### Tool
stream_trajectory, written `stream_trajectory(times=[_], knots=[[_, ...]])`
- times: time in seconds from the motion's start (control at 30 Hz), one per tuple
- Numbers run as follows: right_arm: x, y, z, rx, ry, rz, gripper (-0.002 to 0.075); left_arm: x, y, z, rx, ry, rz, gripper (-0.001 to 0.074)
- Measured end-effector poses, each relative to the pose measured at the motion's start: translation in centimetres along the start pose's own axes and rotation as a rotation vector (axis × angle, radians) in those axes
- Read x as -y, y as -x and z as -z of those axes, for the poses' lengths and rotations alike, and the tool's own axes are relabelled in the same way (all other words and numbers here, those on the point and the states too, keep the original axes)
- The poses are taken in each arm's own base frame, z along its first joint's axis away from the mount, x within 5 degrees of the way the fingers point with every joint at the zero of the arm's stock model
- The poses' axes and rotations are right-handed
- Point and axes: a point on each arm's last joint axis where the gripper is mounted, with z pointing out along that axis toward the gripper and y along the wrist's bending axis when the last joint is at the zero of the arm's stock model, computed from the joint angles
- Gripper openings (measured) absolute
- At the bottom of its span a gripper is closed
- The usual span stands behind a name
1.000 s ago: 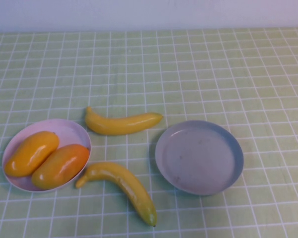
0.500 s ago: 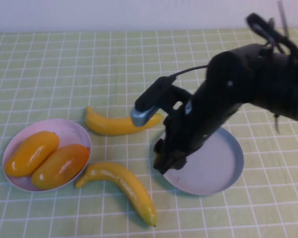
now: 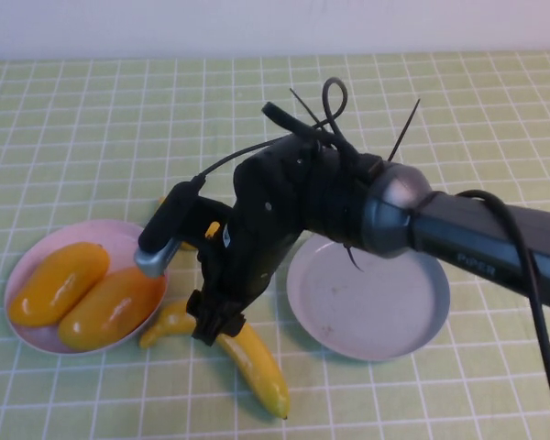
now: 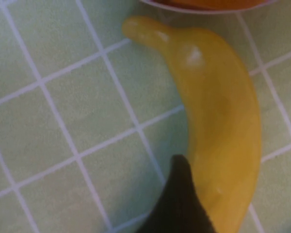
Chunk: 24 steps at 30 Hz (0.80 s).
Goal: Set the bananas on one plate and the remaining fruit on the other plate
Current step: Put another type of fruit in the right plate
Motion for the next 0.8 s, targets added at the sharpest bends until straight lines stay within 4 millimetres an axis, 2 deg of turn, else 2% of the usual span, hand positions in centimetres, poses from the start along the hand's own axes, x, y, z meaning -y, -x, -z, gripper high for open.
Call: stream_trajectory(times=[0.5,0.57,0.67,0.8], knots=[[0.2,-0.8,-4.3,-0.085,-0.031,0.050,0.0475,0.0,0.0,0.0,0.000,0.000,0.000,0.0002],[0.1,-0.8,-4.3,-0.085,-0.030,0.054,0.0442,0.0,0.0,0.0,0.000,0.000,0.000,0.0002],[-0.1,-0.7,-4.3,-0.084,-0.030,0.049,0.0311,0.0,0.0,0.0,0.000,0.000,0.000,0.0002],[-0.1,-0.3,-2.5,-0.053,-0.046,0.013,0.0314,0.0,0.0,0.0,0.000,0.000,0.000,0.0002]])
